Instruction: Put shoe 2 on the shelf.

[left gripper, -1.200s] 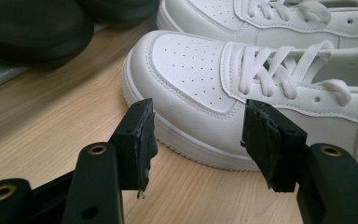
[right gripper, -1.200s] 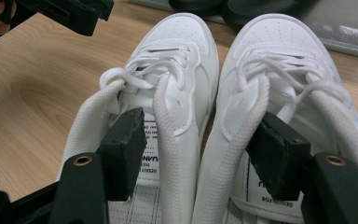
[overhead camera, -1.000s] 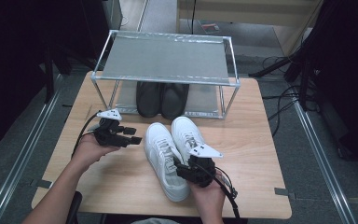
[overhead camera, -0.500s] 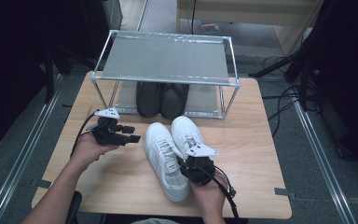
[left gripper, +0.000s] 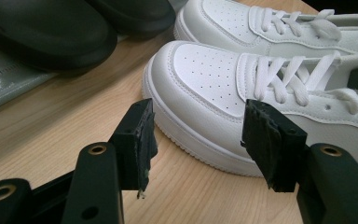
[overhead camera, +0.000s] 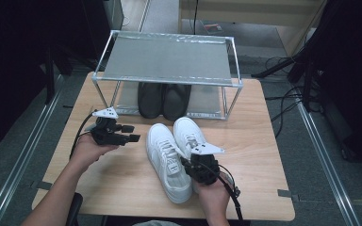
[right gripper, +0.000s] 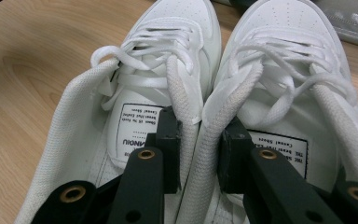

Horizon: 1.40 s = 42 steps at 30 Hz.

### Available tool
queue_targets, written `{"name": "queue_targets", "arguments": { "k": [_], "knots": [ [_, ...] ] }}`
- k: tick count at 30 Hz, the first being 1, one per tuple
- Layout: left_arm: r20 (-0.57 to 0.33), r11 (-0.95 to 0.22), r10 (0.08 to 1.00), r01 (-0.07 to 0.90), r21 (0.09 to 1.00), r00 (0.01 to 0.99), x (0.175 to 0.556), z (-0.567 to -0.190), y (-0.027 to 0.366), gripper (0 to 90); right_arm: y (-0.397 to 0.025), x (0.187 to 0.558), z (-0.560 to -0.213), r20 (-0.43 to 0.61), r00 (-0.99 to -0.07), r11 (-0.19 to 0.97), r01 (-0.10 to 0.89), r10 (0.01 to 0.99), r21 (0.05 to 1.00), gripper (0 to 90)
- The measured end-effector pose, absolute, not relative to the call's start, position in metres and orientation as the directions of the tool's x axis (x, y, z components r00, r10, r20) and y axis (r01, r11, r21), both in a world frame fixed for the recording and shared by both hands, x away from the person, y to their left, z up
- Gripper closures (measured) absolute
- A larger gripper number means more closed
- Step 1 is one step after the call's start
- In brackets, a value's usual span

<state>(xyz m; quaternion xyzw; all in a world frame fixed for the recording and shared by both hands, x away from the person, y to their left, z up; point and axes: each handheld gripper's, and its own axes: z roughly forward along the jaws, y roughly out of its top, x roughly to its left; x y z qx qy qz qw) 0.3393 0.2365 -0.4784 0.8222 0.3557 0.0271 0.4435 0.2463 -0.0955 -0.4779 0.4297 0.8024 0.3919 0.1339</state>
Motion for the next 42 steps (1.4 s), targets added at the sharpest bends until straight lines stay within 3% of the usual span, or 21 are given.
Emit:
{"name": "queue_targets", "arguments": {
  "k": [14, 28, 42],
  "knots": [
    [-0.275, -0.345, 0.616, 0.566, 0.749, 0.738, 0.34, -0.479, 0.241, 44.0, -0.113, 0.251, -0.469, 0.148, -0.65, 0.368, 0.587, 0.746, 0.721, 76.5],
    [-0.248, -0.333, 0.652, 0.565, 0.755, 0.716, 0.327, -0.479, 0.255, 44.0, -0.141, 0.264, -0.446, 0.099, -0.755, 0.46, 0.492, 0.648, 0.739, 76.6],
    [-0.236, -0.315, 0.684, 0.57, 0.759, 0.691, 0.31, -0.483, 0.275, 39.6, -0.133, 0.289, -0.44, 0.146, -0.834, 0.504, 0.45, 0.532, 0.737, 76.4]
  ]
}}
